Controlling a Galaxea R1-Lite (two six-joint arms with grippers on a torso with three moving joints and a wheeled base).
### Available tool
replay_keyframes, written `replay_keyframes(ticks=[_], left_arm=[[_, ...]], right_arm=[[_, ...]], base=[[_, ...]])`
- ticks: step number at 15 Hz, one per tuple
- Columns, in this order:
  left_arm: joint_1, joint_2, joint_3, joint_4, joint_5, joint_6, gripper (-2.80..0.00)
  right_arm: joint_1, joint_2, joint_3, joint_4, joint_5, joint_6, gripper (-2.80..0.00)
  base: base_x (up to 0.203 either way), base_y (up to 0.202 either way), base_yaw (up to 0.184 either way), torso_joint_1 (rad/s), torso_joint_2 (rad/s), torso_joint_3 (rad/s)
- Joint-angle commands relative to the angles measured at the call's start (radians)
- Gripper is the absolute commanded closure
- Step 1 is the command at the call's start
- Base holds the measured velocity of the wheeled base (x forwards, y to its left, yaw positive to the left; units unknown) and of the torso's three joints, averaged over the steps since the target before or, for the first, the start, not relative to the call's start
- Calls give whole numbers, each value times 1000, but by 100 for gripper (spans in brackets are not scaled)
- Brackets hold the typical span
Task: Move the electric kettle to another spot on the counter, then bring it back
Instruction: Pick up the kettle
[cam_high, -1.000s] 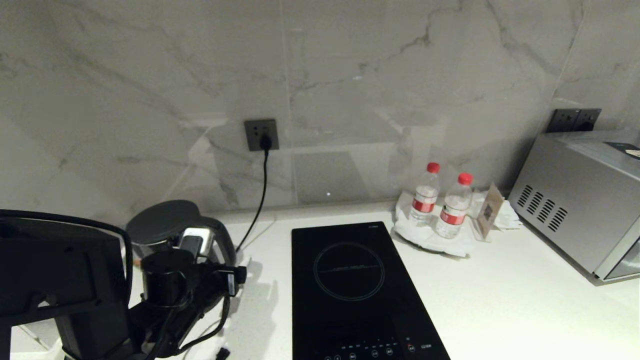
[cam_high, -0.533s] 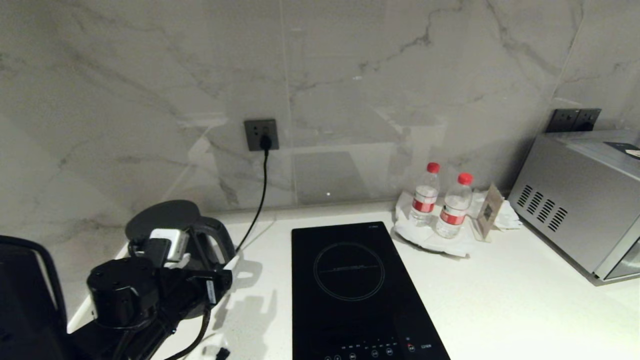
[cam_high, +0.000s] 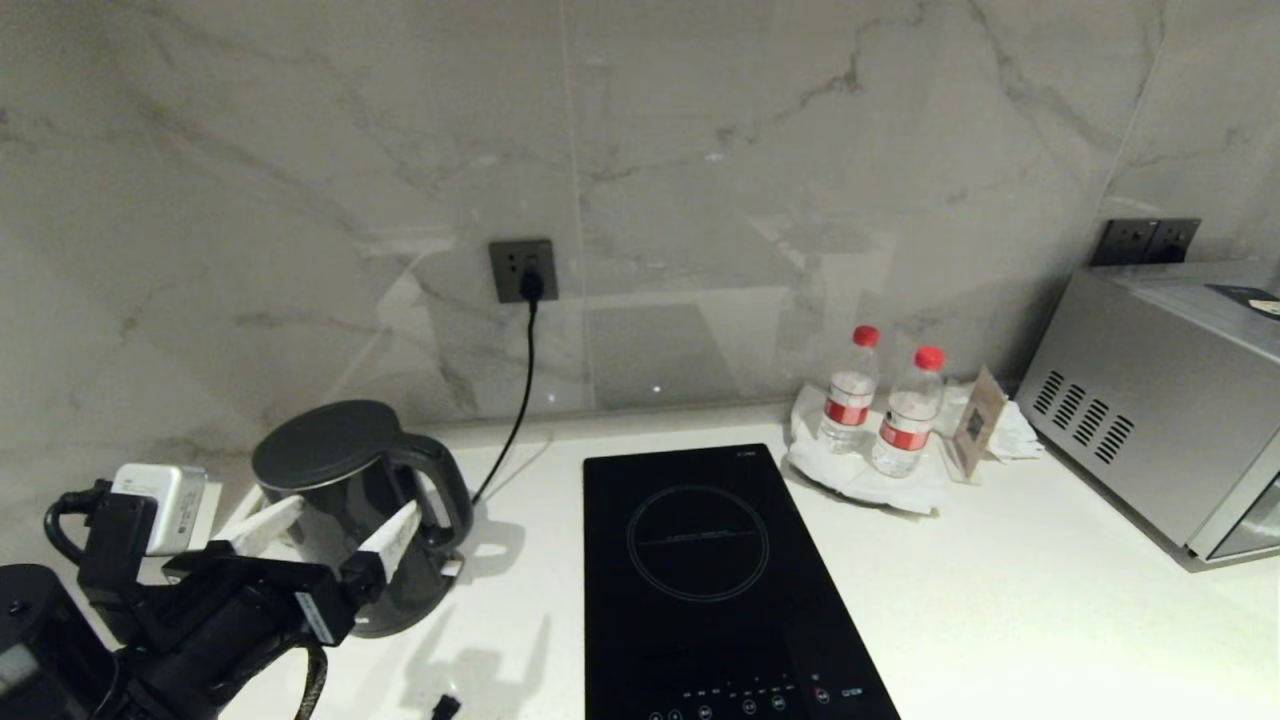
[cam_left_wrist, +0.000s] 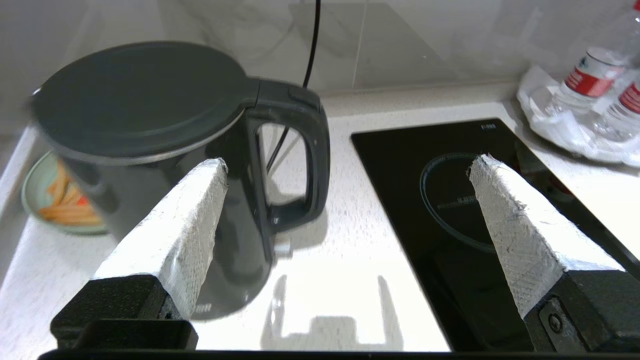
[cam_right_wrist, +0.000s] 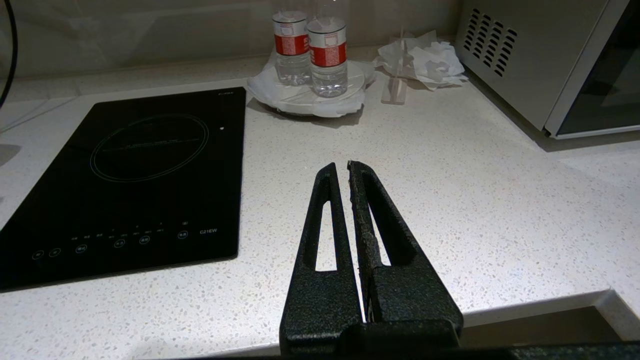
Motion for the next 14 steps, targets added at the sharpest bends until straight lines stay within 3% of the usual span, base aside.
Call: replay_keyframes(ticks=[1,5,8,12,13,14], left_arm=[[-3,-163,8,79,2,-1,-280],[-2,-407,-52,431,3,0,-280],[-3,-573,-177,792,-2,0,-280],[4,-746,-273,1099,-6,1,-280],[7,-785,-279,1134,-5,1,0],[9,-839,-287,1169,-7,2,0]], right_arm=[[0,0,0,0,0,0,0],[0,0,0,0,0,0,0],[0,0,0,0,0,0,0],[0,0,0,0,0,0,0],[0,0,0,0,0,0,0],[0,0,0,0,0,0,0]], base=[[0,0,0,0,0,0],[0,0,0,0,0,0],[0,0,0,0,0,0],[0,0,0,0,0,0],[0,0,0,0,0,0],[0,0,0,0,0,0]])
